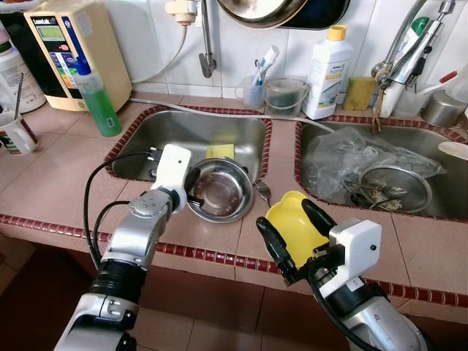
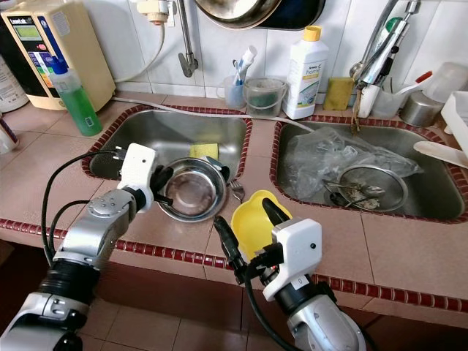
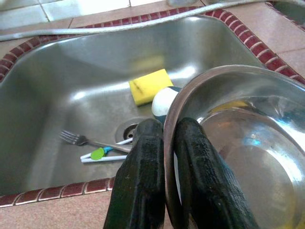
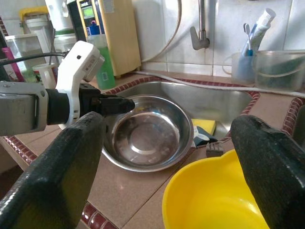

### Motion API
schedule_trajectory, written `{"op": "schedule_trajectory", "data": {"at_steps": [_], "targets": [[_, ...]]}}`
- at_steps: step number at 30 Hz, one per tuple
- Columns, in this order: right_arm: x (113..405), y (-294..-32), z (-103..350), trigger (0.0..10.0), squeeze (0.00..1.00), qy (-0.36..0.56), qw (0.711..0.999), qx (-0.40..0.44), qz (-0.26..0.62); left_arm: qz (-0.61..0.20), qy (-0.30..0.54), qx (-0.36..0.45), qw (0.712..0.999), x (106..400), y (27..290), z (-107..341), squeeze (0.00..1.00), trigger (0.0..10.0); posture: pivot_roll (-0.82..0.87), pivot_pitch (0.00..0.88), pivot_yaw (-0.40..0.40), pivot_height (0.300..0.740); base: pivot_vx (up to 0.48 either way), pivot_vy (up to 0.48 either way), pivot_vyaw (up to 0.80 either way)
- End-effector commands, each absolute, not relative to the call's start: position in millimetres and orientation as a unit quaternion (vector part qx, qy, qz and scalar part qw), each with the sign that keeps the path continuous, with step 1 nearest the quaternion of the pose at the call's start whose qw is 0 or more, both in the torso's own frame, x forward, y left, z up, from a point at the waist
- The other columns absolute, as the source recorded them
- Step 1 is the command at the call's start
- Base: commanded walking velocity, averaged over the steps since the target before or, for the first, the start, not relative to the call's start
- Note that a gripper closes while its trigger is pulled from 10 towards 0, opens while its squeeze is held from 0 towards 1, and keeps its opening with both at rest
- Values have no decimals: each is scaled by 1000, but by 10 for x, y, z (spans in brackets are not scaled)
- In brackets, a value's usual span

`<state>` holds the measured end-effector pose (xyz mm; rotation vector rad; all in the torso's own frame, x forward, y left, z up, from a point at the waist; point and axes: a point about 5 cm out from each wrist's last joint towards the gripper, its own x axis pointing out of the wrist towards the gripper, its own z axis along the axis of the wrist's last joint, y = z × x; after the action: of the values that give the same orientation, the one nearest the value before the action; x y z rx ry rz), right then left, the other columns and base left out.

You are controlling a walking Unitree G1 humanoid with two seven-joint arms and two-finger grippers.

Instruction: Kitchen organization

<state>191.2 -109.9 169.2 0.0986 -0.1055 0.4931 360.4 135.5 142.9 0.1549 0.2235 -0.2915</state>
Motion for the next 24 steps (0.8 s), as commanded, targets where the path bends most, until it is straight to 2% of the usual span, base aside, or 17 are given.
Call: {"op": "schedule_trajectory", "data": {"at_steps": [1,6,11,13,24], "targets": [[1906,-1087,1721,10000,0,-59,966,49,247,-136,127,80,979,3616,1418,1371,0,0,-231,24,87,740,0,0,0],[1922,-1094,1733,10000,0,-62,966,49,246,-125,114,48,984,3675,1442,1432,0,0,-234,20,84,740,0,0,0],[1941,-1113,1746,10000,0,-65,967,48,241,-122,109,-49,985,3715,1437,1505,0,0,-234,22,77,740,0,0,0],[1943,-1113,1746,10000,0,-65,967,48,242,-121,112,-64,984,3723,1450,1497,0,0,-233,22,76,740,0,0,0],[1951,-1122,1753,10000,0,-65,967,48,242,-125,116,-75,982,3706,1459,1469,0,0,-230,25,69,740,0,0,0]]}}
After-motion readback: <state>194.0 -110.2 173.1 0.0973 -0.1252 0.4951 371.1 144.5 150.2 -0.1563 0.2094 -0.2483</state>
